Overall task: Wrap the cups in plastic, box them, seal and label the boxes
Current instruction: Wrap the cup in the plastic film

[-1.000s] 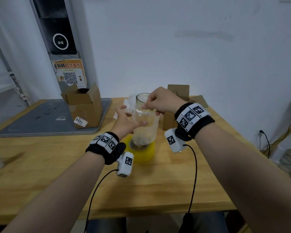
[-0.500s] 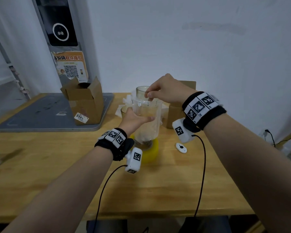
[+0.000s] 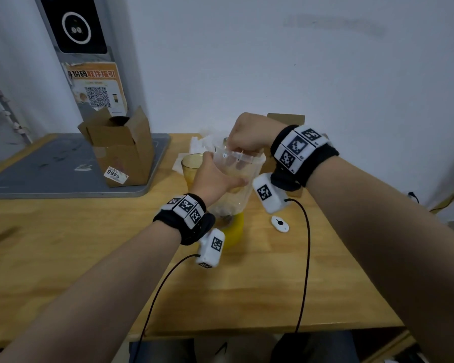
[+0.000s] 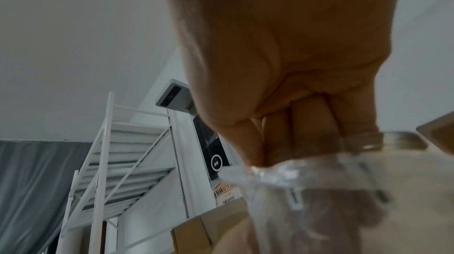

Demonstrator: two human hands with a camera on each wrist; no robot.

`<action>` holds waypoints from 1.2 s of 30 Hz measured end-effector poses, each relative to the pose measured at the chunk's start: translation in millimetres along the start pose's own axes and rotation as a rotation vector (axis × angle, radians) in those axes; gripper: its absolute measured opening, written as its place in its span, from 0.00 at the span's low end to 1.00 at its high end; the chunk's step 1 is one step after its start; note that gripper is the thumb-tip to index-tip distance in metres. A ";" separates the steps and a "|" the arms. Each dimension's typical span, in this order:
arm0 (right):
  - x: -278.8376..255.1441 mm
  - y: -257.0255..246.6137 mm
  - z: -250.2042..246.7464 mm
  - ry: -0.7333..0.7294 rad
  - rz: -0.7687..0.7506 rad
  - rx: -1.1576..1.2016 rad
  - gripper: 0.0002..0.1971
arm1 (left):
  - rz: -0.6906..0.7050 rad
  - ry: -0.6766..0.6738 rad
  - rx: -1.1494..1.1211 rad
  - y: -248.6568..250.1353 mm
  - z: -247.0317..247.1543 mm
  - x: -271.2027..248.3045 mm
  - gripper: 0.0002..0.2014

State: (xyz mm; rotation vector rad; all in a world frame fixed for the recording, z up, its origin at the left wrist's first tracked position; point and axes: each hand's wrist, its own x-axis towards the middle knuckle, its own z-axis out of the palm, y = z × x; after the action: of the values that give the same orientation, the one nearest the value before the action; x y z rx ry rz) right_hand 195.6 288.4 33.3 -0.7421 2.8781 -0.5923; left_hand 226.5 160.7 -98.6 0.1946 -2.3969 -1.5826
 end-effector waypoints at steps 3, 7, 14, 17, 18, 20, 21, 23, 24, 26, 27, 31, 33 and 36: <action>5.6 -10.2 5.8 -0.006 0.031 -0.101 0.17 | 0.016 -0.034 -0.019 -0.7 0.7 2.4 0.48; 7.5 -17.0 4.4 -0.038 -0.042 -0.109 0.21 | 0.033 -0.010 -0.026 -15.5 -8.7 13.2 0.52; -3.1 6.3 -20.4 -0.063 -0.274 -0.201 0.08 | 0.016 0.004 -0.030 -6.4 -27.1 4.3 0.47; -3.3 5.3 -15.7 -0.067 -0.308 -0.235 0.09 | 0.004 0.029 -0.033 -6.6 -23.3 3.3 0.44; -2.3 5.4 -14.3 -0.065 -0.304 -0.230 0.09 | 0.005 0.035 -0.022 -5.7 -22.6 2.2 0.43; -0.6 5.0 -12.0 -0.093 -0.286 -0.213 0.08 | 0.004 0.050 0.008 -6.0 -20.9 -0.4 0.41; -0.5 4.6 -11.2 -0.116 -0.278 -0.203 0.08 | 0.007 0.058 0.013 -6.9 -19.6 -1.3 0.40; 1.4 3.8 -9.3 -0.137 -0.265 -0.194 0.08 | 0.013 0.073 0.015 -8.5 -17.1 -2.7 0.41; 2.2 3.4 -7.4 -0.138 -0.253 -0.194 0.08 | 0.012 0.074 0.019 -9.0 -15.9 -3.3 0.41; 4.0 2.2 -3.8 -0.143 -0.227 -0.194 0.08 | 0.011 0.081 0.028 -8.8 -14.8 -4.0 0.41; 4.3 1.9 -2.2 -0.150 -0.216 -0.185 0.08 | 0.013 0.081 0.030 -8.4 -14.2 -4.5 0.42; 5.7 2.2 0.6 -0.169 -0.151 -0.123 0.08 | 0.027 0.092 0.037 -9.2 -10.4 -2.9 0.42; 8.8 1.5 1.2 -0.169 -0.098 -0.117 0.08 | 0.030 0.084 0.029 -9.6 -7.8 -0.5 0.42; 14.6 -3.3 7.0 -0.150 -0.050 -0.130 0.11 | 0.027 0.097 0.010 -10.3 -5.8 0.1 0.43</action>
State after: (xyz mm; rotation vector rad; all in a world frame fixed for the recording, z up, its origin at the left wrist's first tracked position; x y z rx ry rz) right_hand 185.7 276.3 28.1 -0.8398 2.7867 -0.3410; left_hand 227.8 151.4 -105.8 0.2345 -2.3242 -1.5143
